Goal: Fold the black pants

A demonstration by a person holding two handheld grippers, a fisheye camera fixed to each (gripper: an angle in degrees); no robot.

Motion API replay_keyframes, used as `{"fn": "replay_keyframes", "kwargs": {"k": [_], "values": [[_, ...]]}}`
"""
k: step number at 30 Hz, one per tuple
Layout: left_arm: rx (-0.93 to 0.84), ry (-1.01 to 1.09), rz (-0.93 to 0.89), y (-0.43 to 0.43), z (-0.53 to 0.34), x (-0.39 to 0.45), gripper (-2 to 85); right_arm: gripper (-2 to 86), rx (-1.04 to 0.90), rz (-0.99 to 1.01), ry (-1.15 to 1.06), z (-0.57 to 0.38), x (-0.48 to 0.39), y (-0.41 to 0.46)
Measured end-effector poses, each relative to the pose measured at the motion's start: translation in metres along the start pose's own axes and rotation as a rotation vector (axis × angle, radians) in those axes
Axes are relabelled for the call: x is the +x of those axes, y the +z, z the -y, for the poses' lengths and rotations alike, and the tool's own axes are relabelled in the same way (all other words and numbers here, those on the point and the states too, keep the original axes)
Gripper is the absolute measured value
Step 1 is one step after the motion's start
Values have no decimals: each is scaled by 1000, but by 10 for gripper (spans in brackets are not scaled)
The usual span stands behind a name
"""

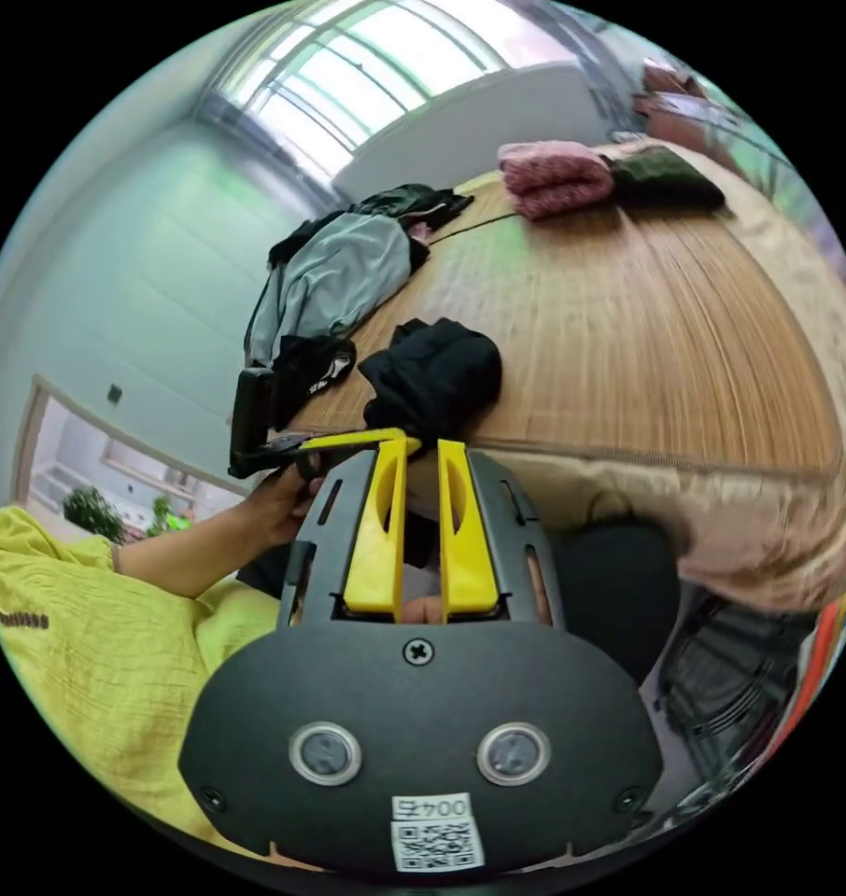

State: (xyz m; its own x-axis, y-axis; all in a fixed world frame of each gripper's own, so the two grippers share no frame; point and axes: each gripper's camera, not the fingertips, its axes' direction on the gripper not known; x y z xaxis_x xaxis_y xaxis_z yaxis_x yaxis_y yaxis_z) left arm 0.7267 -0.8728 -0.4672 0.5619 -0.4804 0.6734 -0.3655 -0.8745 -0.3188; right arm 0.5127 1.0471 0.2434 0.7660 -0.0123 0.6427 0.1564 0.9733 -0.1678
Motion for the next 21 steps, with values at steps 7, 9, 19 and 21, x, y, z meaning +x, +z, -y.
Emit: {"fn": "replay_keyframes", "kwargs": {"k": [7, 9, 19, 21], "values": [[52, -65, -8, -48, -35, -35, 21, 25, -15, -168, -312, 81, -82, 72], [75, -99, -28, -58, -48, -47, 21, 41, -19, -186, -290, 96, -73, 87], [116, -212, -82, -81, -89, -103, 32, 285, -411, 174, -19, 173, 25, 185], [115, -222, -83, -83, -90, -110, 35, 247, -379, 190, 17, 184, 32, 191]]}}
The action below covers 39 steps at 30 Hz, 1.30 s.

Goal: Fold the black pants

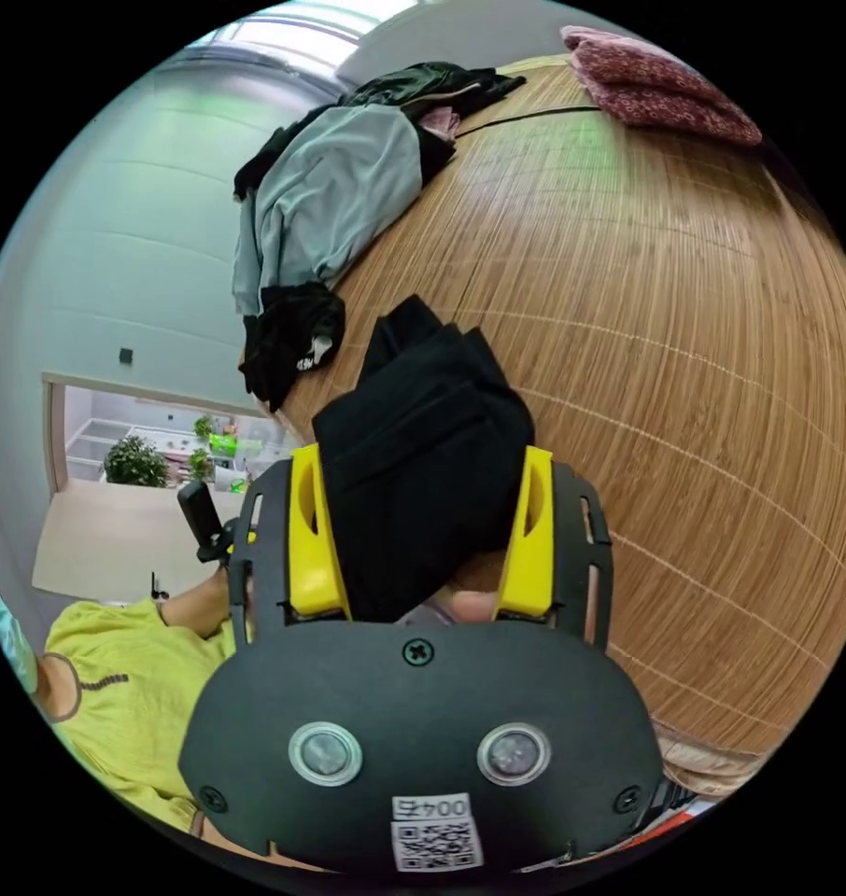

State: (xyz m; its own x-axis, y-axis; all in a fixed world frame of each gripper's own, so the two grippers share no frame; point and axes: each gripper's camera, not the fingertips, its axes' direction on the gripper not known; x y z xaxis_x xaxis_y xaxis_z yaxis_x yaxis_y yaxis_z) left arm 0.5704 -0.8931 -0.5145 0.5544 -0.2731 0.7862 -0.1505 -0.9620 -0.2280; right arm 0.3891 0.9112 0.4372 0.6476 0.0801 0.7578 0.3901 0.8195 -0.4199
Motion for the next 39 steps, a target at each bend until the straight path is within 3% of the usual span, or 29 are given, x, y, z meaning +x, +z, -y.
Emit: {"fn": "replay_keyframes", "kwargs": {"k": [6, 8, 12, 16, 23, 32, 36, 39], "values": [[15, -57, -34, -10, 6, -22, 44, 102, -103, -44, 0, 18, -4, 30], [29, -63, -52, -15, 11, -27, 46, 68, -46, -69, -43, 8, -21, 24], [51, -62, -67, -23, 19, -31, 54, 63, 129, -203, -244, -39, -92, 17], [83, -99, -65, -33, 30, -38, 77, 62, 153, -339, -407, -77, -144, 54], [95, -220, -63, -59, 69, -45, 165, 63, 179, -448, -448, -95, -175, 97], [12, -344, -31, -49, 103, -55, 200, 63, 157, -482, -479, -98, -183, 116], [0, -374, 13, -45, 100, -60, 163, 64, 130, -512, -514, -98, -182, 117], [106, -372, -41, -56, 85, -61, 94, 65, 125, -525, -517, -98, -176, 112]]}}
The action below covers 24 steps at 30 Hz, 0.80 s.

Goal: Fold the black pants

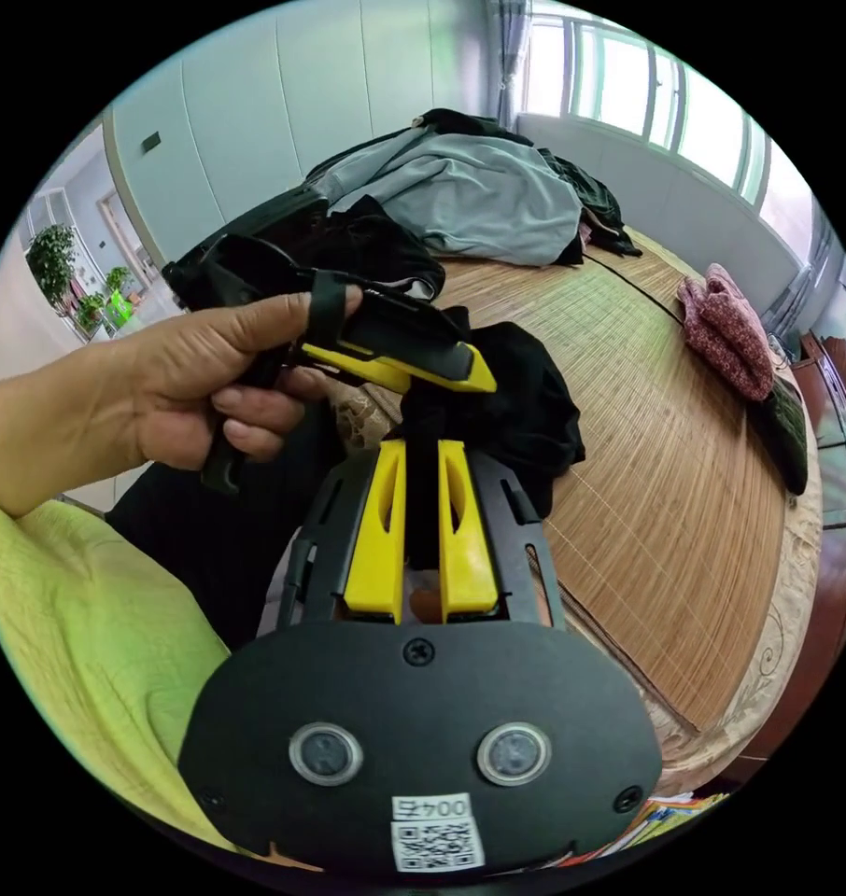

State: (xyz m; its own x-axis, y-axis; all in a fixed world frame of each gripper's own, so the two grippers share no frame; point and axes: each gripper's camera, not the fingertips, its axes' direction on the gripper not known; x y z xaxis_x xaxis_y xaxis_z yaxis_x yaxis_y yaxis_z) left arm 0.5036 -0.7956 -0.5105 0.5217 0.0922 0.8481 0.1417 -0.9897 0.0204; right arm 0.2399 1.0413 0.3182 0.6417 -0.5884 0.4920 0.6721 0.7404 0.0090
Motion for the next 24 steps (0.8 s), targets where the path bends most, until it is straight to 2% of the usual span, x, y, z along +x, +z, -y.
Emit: {"fn": "replay_keyframes", "kwargs": {"k": [2, 5, 7, 10, 18, 24], "values": [[30, 4, -66, -7, -12, -6, 81, 67, -6, 43, 26, -3, 13, -4], [53, 25, -141, -18, -26, -11, 77, 80, -4, 216, 100, -11, 46, -15], [55, 68, -147, -25, -32, -9, 76, 100, 63, 395, 212, -24, 86, -32], [50, 186, -85, -38, -41, 7, 75, 138, 194, 554, 368, -40, 133, -53], [-2, 425, 47, -59, -66, 54, 75, 180, 98, 596, 336, -3, 167, -49], [-30, 485, 24, -85, -82, 68, 75, 131, 95, 842, 406, -10, 199, -26]]}}
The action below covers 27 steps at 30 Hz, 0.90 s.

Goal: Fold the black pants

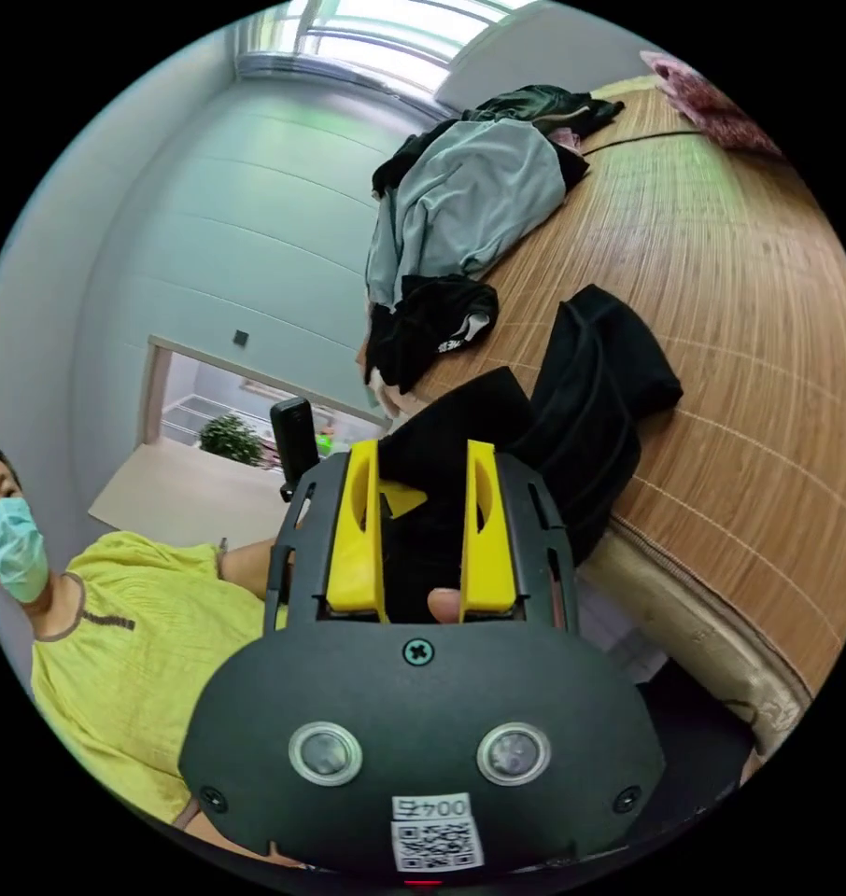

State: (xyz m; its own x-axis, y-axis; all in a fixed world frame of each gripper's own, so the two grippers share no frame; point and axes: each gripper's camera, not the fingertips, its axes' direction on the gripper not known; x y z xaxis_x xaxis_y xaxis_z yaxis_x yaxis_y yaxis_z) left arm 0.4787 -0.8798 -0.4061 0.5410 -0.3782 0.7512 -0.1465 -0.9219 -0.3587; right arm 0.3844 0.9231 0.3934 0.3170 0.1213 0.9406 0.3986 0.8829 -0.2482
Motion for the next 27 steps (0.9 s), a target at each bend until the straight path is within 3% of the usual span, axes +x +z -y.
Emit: {"fn": "replay_keyframes", "kwargs": {"k": [4, 6, 11, 14, 20, 27], "values": [[25, 20, -99, -25, -7, 8, 75, 127, 83, 244, 26, -12, 22, -16], [17, 26, -103, -34, -8, 13, 75, 128, 80, 254, 7, -15, 20, -17], [-6, 33, -110, -54, -13, 34, 75, 133, 11, 172, -69, -14, -7, -3], [-16, 46, -125, -68, -17, 47, 74, 73, -14, 51, -74, -13, -19, 2], [4, 56, -215, -113, -11, 68, 67, 41, 97, 75, -60, -21, -35, -13], [69, 138, -215, -197, 34, 112, 40, 38, 317, -224, -191, -1, -136, -90]]}}
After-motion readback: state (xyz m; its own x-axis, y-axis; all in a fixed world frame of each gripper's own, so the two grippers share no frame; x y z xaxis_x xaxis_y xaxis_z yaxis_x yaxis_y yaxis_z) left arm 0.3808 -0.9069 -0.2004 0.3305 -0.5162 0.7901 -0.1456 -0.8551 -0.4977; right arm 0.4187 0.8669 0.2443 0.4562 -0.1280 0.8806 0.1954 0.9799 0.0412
